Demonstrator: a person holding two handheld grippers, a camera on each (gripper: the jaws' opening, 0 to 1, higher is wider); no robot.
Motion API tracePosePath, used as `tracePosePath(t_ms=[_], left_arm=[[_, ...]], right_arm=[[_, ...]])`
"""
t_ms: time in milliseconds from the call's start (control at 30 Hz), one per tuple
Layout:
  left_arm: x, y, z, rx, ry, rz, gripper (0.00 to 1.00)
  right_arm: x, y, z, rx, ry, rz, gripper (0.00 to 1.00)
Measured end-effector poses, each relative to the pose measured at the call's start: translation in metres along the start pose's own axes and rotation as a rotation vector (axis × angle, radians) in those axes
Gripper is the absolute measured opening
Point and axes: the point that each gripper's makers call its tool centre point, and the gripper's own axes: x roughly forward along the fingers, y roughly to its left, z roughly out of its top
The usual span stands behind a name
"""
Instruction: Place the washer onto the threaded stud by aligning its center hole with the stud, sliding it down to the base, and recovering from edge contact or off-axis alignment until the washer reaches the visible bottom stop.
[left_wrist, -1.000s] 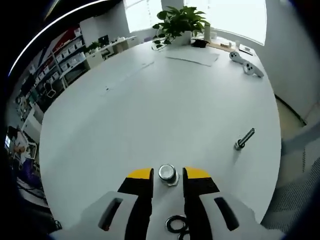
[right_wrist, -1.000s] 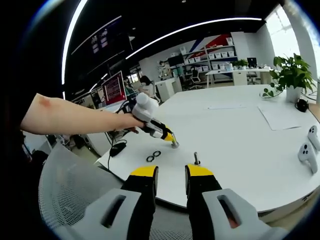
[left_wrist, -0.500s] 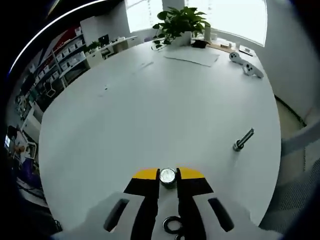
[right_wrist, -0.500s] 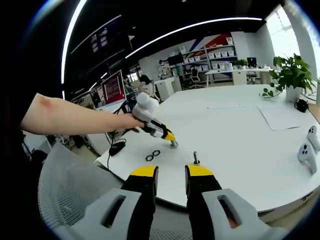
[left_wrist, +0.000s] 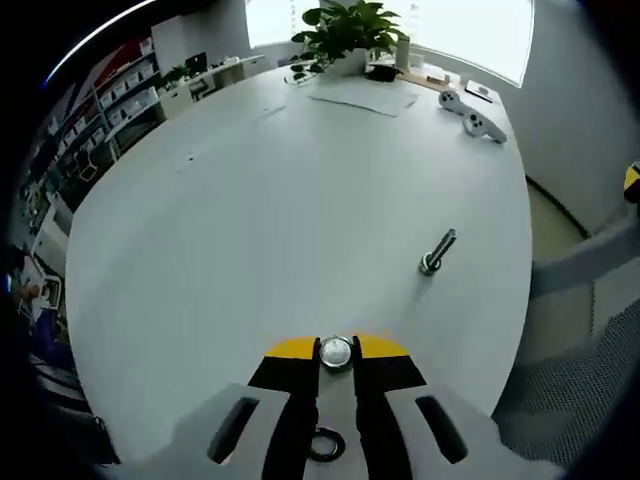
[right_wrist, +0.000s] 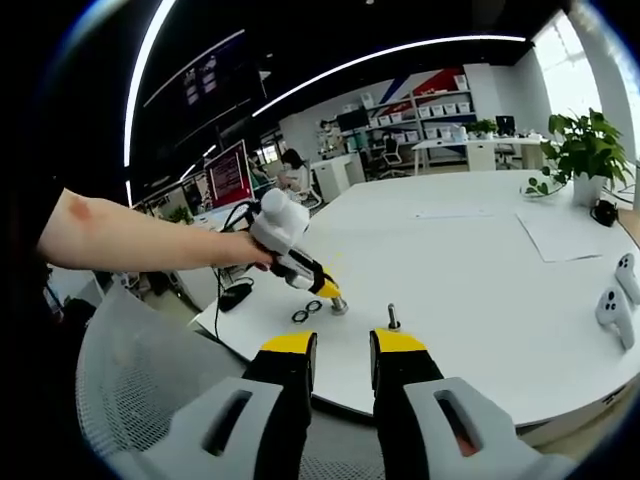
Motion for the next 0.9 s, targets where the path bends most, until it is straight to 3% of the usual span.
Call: tracePosePath(t_ms=[267, 467, 733, 900], left_arm=[[-0.009, -0.026, -0.012, 0.054, 0.038, -0.014, 0.10], [-0.015, -0.033, -0.022, 0.097, 0.059, -0.009, 0.11], [-0.027, -0.028, -0.024, 0.133, 0.038, -0.025, 0.16], [-0.043, -0.006, -0.040, 0.177, 0.065, -0.022, 0.19]], right_arm=[[-0.001, 0.001, 0.000, 0.007, -0.005, 0.001, 0.24], [-0.001, 0.001, 0.000, 0.011, -0.008, -0.002, 0.24], [-0.002, 0.001, -0.004, 0.019, 0.014, 0.000, 0.23], [-0.001, 0.002, -0.005, 0.021, 0.023, 0.005, 0.23]])
